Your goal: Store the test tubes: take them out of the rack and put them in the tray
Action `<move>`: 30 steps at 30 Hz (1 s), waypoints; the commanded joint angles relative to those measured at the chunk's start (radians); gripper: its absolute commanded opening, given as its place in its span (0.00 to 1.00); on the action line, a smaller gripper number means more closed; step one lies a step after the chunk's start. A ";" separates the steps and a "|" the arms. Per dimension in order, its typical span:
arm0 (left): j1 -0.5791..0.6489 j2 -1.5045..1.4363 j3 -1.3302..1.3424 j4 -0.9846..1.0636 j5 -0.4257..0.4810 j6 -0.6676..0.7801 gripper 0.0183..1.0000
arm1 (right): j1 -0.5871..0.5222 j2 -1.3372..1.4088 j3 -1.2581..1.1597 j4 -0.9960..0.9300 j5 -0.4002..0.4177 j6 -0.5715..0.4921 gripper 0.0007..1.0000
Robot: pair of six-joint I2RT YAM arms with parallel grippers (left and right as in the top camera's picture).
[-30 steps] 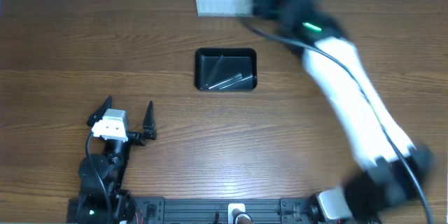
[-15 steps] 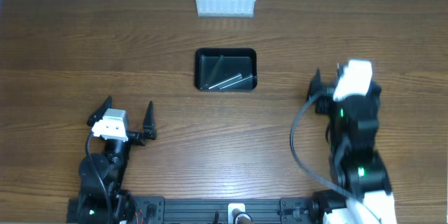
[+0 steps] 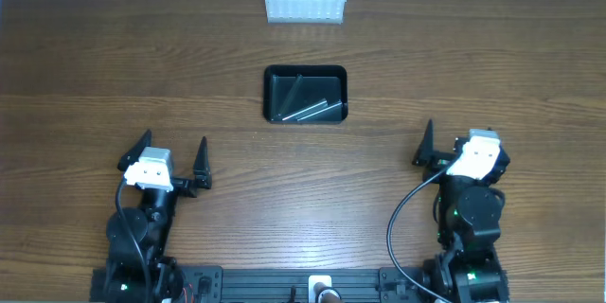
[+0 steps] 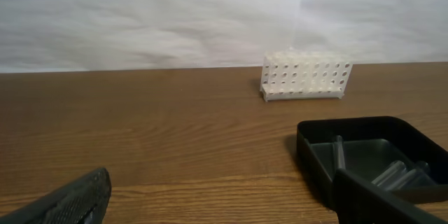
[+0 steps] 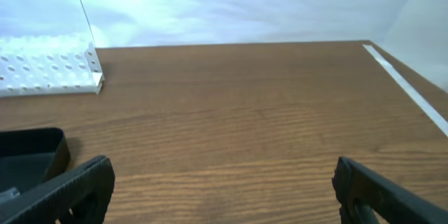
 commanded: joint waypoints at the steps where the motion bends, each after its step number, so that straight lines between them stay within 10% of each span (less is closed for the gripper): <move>1: 0.005 -0.008 -0.005 -0.002 0.006 0.011 1.00 | 0.010 -0.069 -0.060 0.023 0.005 -0.003 0.99; 30: 0.005 -0.008 -0.005 -0.002 0.006 0.011 1.00 | -0.006 -0.290 -0.165 -0.006 -0.002 -0.038 0.99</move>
